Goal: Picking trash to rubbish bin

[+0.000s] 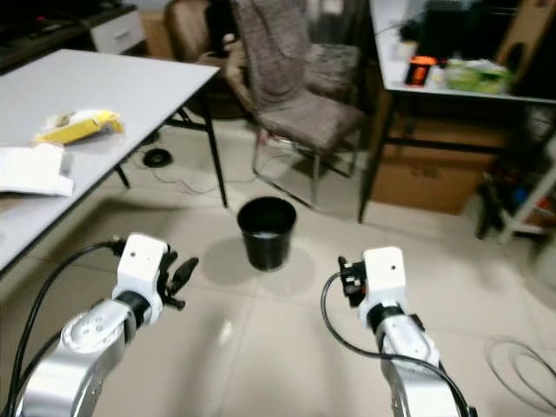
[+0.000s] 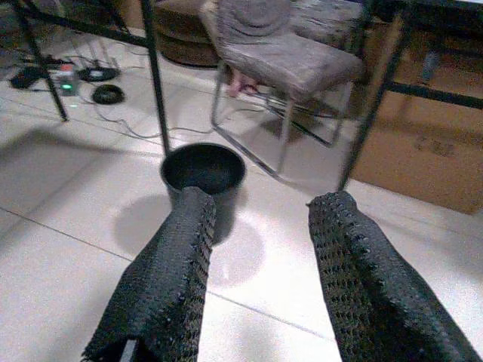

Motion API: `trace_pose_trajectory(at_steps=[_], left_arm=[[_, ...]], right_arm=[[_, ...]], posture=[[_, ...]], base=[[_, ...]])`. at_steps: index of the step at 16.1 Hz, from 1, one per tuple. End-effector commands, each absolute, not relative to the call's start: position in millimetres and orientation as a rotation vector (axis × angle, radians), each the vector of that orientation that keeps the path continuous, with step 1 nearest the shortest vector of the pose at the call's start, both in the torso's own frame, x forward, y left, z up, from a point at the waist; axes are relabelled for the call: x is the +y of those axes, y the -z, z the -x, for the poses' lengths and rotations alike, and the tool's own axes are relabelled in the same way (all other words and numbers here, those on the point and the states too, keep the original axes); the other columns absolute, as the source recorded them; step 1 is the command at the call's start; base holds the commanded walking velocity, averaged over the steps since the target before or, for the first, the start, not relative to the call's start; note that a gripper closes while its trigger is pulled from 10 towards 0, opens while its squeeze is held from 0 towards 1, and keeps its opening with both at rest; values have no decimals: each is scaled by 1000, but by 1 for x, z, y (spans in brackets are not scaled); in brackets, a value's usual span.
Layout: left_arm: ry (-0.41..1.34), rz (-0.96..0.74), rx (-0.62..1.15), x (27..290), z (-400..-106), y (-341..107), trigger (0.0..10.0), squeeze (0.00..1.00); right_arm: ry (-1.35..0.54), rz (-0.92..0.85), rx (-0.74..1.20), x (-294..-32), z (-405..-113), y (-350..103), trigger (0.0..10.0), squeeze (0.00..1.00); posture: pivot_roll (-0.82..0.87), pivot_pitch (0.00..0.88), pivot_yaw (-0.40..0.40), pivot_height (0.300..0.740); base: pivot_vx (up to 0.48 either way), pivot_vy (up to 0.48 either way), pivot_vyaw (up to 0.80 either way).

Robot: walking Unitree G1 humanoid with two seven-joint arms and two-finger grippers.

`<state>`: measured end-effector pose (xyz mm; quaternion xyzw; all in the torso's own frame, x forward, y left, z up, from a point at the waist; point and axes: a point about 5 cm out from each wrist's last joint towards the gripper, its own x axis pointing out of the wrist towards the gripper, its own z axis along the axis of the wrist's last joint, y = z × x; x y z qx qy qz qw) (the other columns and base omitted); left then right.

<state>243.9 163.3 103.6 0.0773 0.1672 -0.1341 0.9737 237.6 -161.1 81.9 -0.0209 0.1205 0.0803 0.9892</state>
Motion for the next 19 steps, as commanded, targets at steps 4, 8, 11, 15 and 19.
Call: trace_pose_trajectory(at_steps=[4, 8, 11, 15, 19], left_arm=[[251, -158, 340, 166, -244, -103, 10000, 0], [188, -115, 228, 170, -247, -111, 10000, 0], [232, 4, 179, 166, -245, -119, 10000, 1000], [256, 26, 164, 164, -243, -120, 10000, 1000], [200, -68, 169, 167, -248, -117, 10000, 1000]], right_arm=[[-142, 37, 219, -163, -241, -87, 10000, 0], [-142, 35, 199, -163, -244, -89, 10000, 0], [-177, -52, 130, -160, -243, -97, 10000, 1000], [-205, -111, 90, -156, -244, -103, 10000, 1000], [-175, -67, 115, -156, -248, -102, 10000, 1000]], posture=[[-47, 0, -16, 740], [-46, 0, -21, 740], [-43, 0, -14, 740], [-41, 0, -9, 740], [-39, 0, -11, 740]], base=[[-276, 0, 0], [-137, 0, 0], [0, 0, 0], [0, 0, 0], [0, 0, 0]])
